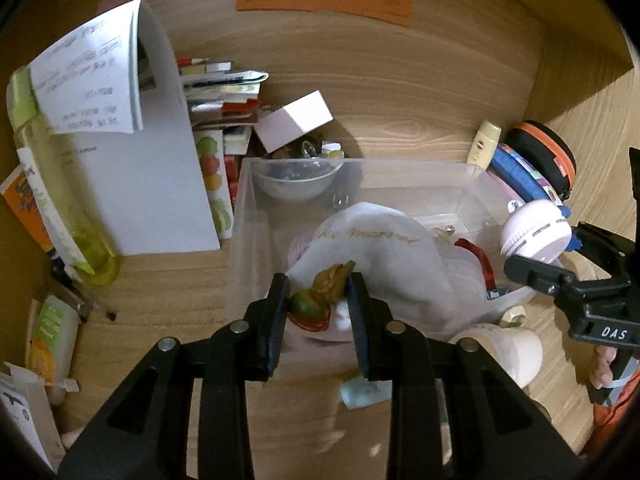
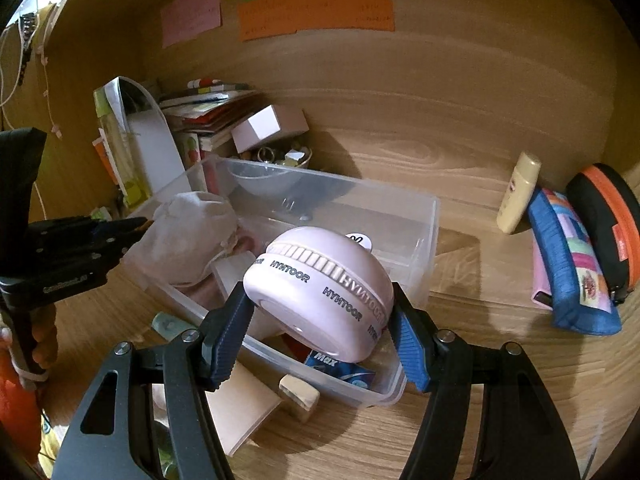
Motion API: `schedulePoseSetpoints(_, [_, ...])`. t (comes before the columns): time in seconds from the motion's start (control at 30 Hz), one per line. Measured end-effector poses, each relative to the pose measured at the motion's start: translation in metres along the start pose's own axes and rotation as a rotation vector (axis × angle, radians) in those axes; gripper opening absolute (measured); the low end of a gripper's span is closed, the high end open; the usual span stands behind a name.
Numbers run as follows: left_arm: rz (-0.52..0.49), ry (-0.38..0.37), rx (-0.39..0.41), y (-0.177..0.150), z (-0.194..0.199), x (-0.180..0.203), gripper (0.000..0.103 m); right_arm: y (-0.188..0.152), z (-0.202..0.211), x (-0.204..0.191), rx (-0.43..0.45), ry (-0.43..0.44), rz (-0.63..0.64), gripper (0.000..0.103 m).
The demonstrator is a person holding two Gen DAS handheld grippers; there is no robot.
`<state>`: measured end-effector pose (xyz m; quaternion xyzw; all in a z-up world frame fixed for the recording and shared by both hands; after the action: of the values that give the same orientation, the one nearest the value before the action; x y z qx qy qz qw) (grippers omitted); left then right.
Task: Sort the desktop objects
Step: 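Carry the ornament and pink device into the clear box and open both grippers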
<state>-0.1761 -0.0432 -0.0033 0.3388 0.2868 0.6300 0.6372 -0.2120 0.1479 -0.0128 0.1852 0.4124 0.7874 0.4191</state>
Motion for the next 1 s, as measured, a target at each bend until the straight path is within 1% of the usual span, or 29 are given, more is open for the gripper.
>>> schedulePoseSetpoints(0.03, [-0.005,-0.001,0.002,0.0,-0.002,0.001,0.029,-0.001,-0.001,0.0,-0.006,0.0,0.003,0.063])
schedulePoseSetpoints(0.17, [-0.033,0.019,0.023,-0.002,-0.002,0.003,0.038,-0.002,-0.001,-0.002,-0.001,-0.006,0.011,0.063])
schedulePoseSetpoints(0.23, [-0.04,0.026,0.035,-0.003,-0.001,0.003,0.04,-0.002,-0.001,0.0,-0.002,0.0,0.0,0.063])
schedulePoseSetpoints(0.3, [-0.046,0.033,0.043,-0.003,0.001,0.004,0.046,-0.002,-0.002,0.001,-0.005,0.005,-0.011,0.063])
schedulePoseSetpoints(0.43, [-0.037,0.014,0.042,-0.002,0.002,0.003,0.048,-0.001,0.002,-0.001,0.003,0.019,-0.013,0.063])
schedulePoseSetpoints(0.47, [-0.034,0.009,0.04,-0.002,0.002,0.003,0.049,-0.001,0.003,-0.002,0.011,0.021,-0.01,0.065])
schedulePoseSetpoints(0.53, [-0.028,-0.001,0.036,-0.001,0.003,0.003,0.052,0.0,0.007,-0.006,0.031,0.013,0.005,0.073])
schedulePoseSetpoints(0.63, [-0.033,-0.001,0.035,-0.001,0.006,0.007,0.059,0.0,0.01,-0.009,0.053,0.002,0.023,0.077])
schedulePoseSetpoints(0.67, [-0.037,0.007,0.038,0.0,0.007,0.008,0.069,0.0,0.01,-0.01,0.054,0.002,0.024,0.077])
schedulePoseSetpoints(0.7, [-0.043,0.016,0.047,0.0,0.01,0.01,0.077,0.0,0.01,-0.01,0.054,0.005,0.025,0.078])
schedulePoseSetpoints(0.83, [-0.055,0.012,0.056,-0.001,0.019,0.014,0.08,0.002,0.011,-0.01,0.044,0.011,0.016,0.078])
schedulePoseSetpoints(0.9, [-0.055,0.009,0.057,-0.002,0.023,0.015,0.089,0.002,0.015,-0.011,0.047,0.01,0.018,0.078])
schedulePoseSetpoints(0.97, [-0.054,0.005,0.064,-0.003,0.029,0.015,0.09,0.003,0.022,-0.013,0.06,0.006,0.023,0.079])
schedulePoseSetpoints(1.0, [-0.056,0.003,0.067,-0.003,0.032,0.016,0.09,0.003,0.026,-0.013,0.066,0.006,0.024,0.082])
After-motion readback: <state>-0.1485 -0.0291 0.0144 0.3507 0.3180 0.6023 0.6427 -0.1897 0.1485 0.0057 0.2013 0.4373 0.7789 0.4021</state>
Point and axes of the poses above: each gripper's, at about its wrist camera, not at the fingertips, and z roughly against the way its jaws point, x to its right, y to its top, the point moved 1 cm from there along -z, roughly the way its jaws point, and after that the axes turned 5 degrees about x, right-handed, at the moved point
